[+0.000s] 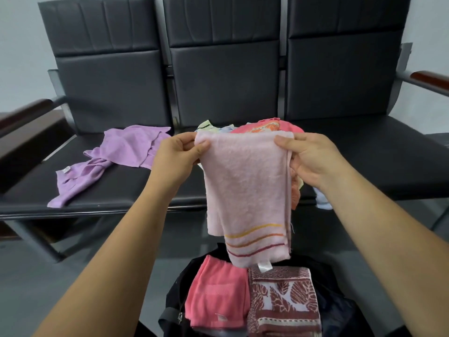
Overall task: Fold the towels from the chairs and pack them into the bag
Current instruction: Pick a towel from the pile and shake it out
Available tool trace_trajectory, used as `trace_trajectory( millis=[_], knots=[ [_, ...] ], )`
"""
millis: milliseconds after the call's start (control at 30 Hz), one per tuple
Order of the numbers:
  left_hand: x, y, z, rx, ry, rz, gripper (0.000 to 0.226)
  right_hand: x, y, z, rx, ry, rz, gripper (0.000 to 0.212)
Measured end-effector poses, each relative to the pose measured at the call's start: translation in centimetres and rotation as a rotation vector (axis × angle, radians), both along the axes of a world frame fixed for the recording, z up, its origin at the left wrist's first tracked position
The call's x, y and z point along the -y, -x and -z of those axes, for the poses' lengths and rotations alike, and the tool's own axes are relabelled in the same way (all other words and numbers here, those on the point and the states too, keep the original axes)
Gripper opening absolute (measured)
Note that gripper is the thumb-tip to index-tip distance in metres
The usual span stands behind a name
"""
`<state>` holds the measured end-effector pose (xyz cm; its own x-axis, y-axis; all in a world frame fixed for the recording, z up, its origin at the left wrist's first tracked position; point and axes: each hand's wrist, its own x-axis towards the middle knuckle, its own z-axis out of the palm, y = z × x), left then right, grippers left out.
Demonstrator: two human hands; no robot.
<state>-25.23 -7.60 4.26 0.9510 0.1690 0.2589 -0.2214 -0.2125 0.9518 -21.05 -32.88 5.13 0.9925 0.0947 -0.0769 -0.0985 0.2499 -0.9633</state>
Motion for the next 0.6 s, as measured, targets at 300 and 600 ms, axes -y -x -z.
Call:
trace_trajectory(
  millis=[300, 600],
  knots=[
    [0.55, -0.47, 0.21, 0.011, 0.149, -0.04, 0.012, -0.03, 0.03, -0.03, 0.053, -0.013, 0.058, 0.007],
    [0.37, -0.49, 0.44, 0.059, 0.115, -0.051, 0.011, 0.41, -0.34, 0.47, 0.096, 0.138, 0.096, 0.015]
  ],
)
